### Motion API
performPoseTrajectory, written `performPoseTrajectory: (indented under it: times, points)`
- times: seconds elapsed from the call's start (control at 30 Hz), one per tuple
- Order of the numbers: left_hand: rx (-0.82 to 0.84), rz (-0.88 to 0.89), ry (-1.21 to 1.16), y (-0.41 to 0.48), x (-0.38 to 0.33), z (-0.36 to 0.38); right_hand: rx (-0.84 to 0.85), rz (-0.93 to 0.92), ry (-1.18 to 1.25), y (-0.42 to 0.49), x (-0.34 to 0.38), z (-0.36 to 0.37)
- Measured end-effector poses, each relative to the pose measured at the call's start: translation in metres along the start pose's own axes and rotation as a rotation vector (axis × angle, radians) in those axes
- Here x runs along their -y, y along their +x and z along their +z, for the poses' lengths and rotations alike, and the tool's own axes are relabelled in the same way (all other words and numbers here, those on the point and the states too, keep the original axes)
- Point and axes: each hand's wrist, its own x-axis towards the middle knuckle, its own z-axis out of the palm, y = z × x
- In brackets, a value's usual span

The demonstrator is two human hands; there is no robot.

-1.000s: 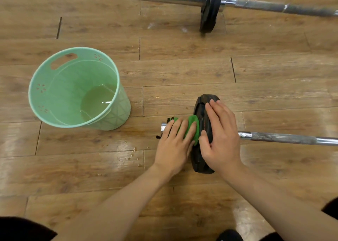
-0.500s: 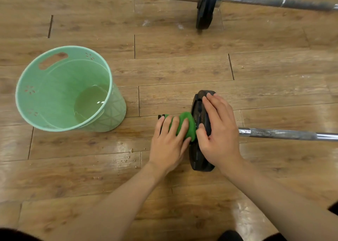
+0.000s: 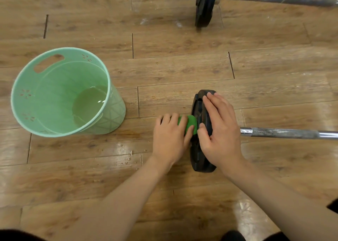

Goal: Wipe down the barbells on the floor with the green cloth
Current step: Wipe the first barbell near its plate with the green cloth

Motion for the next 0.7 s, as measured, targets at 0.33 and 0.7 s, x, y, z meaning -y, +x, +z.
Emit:
performPoseTrajectory:
  times: [0.33,0.7]
  points:
    - [0.147,-0.069,0.038,0.039,-0.004,-0.019,0.032,0.096,0.01,0.018,-0.004,0.001]
    - [-0.149,0.031,0.025,-0.018,0.003,0.025,0.055,0.116,0.013,0.027,0.0,0.004]
